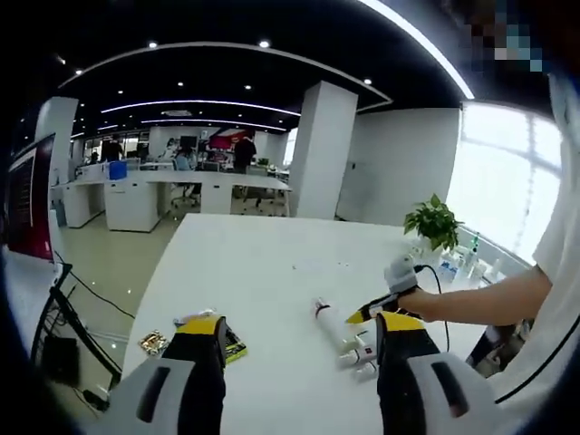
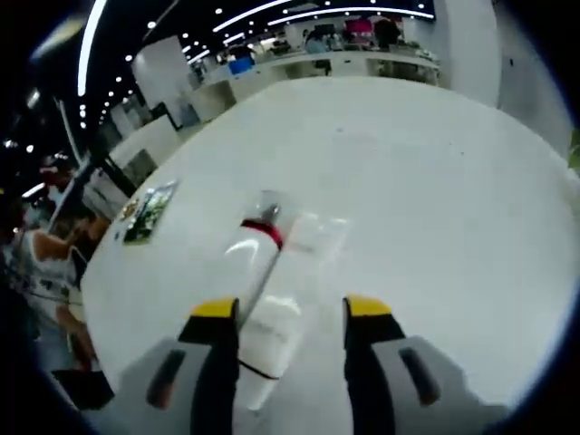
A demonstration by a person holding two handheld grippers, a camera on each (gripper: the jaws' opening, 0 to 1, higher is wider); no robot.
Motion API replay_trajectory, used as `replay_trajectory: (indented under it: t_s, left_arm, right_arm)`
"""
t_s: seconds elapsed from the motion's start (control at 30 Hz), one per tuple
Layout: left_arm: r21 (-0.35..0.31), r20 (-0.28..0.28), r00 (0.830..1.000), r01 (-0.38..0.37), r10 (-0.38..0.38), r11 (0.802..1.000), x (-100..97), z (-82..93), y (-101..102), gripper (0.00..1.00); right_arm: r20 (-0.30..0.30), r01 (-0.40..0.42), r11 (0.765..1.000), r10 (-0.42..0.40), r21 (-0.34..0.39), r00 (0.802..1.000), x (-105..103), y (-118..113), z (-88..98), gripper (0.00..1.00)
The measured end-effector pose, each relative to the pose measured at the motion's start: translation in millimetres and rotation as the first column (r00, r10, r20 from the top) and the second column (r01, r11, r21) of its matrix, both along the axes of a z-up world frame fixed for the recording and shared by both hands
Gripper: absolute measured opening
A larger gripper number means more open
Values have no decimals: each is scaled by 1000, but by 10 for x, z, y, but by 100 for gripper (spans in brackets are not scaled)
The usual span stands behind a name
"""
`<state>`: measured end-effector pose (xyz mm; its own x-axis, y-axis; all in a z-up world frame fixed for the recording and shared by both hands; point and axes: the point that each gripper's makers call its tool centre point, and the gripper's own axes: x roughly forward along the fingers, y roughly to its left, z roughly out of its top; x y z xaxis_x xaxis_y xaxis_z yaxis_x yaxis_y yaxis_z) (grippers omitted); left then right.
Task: Arrange the skincare products in the storage area until every visible bottle or jar stands upright without overlapping.
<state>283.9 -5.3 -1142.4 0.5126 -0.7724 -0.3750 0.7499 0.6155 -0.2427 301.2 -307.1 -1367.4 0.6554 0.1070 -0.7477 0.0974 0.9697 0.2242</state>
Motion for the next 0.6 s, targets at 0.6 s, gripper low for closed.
replay_trajectory:
  t_s: [0.6]
  left_arm:
    - [30, -3, 1000, 20, -20, 999, 115, -55, -174, 67]
  right_arm:
    - [-90, -161, 974, 149, -157, 985, 128, 44, -284, 33]
